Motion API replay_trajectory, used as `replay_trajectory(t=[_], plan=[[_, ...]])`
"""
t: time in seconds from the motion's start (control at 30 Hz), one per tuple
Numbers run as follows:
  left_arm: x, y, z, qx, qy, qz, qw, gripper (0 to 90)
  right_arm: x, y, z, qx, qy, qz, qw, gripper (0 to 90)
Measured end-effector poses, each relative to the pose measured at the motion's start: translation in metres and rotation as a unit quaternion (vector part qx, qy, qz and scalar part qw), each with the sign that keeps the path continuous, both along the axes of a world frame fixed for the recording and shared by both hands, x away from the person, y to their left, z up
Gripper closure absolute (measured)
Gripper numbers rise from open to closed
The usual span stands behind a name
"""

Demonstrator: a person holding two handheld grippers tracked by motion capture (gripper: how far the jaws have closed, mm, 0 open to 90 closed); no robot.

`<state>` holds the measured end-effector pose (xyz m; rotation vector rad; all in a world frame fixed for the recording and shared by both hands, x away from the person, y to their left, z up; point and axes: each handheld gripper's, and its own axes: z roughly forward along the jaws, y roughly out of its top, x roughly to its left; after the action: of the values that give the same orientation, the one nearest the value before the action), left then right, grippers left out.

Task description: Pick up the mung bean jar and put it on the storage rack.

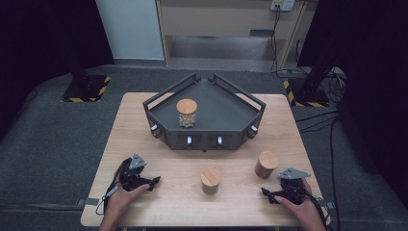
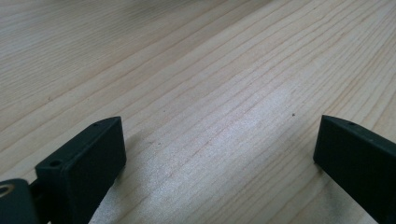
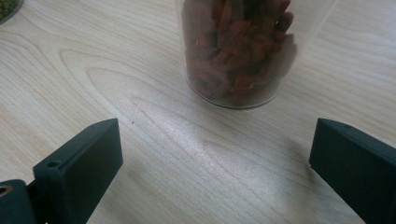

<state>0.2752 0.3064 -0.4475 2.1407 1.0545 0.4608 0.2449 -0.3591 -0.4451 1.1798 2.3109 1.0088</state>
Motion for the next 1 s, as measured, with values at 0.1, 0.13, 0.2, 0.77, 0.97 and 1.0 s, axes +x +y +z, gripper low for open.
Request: replay_trajectory(t=[0.1,0.13,0.2,0.77,0.97,1.0], plan=[[0.0,0.0,0.0,0.0,0.0,0.0,1.0,1.1,-0.004,-0.002,0.006,-0.002,-0.005,-0.001,1.0,3.2],[0.0,0.0,0.0,0.0,0.0,0.0,1.0,1.1,-0.006,-0.003,0.007,-0.001,-0.006,-0.002,1.0,3.1],[0.0,0.0,0.0,0.0,0.0,0.0,1.0,1.1,-0.01,-0.005,0.008,0.001,-0.007,-0.001,1.0,3.4],[0.0,0.0,0.0,0.0,0.0,0.0,1.0,1.1,-0.026,-0.003,0.015,0.004,-0.003,0.024,0.9997,4.0],[0.0,0.0,0.0,0.0,0.0,0.0,1.0,1.1,-0.029,0.004,0.016,-0.001,0.001,0.038,0.9993,4.0],[0.0,0.0,0.0,0.0,0.0,0.0,1.0,1.1,-0.03,0.006,0.017,-0.002,0.002,0.041,0.9991,4.0]])
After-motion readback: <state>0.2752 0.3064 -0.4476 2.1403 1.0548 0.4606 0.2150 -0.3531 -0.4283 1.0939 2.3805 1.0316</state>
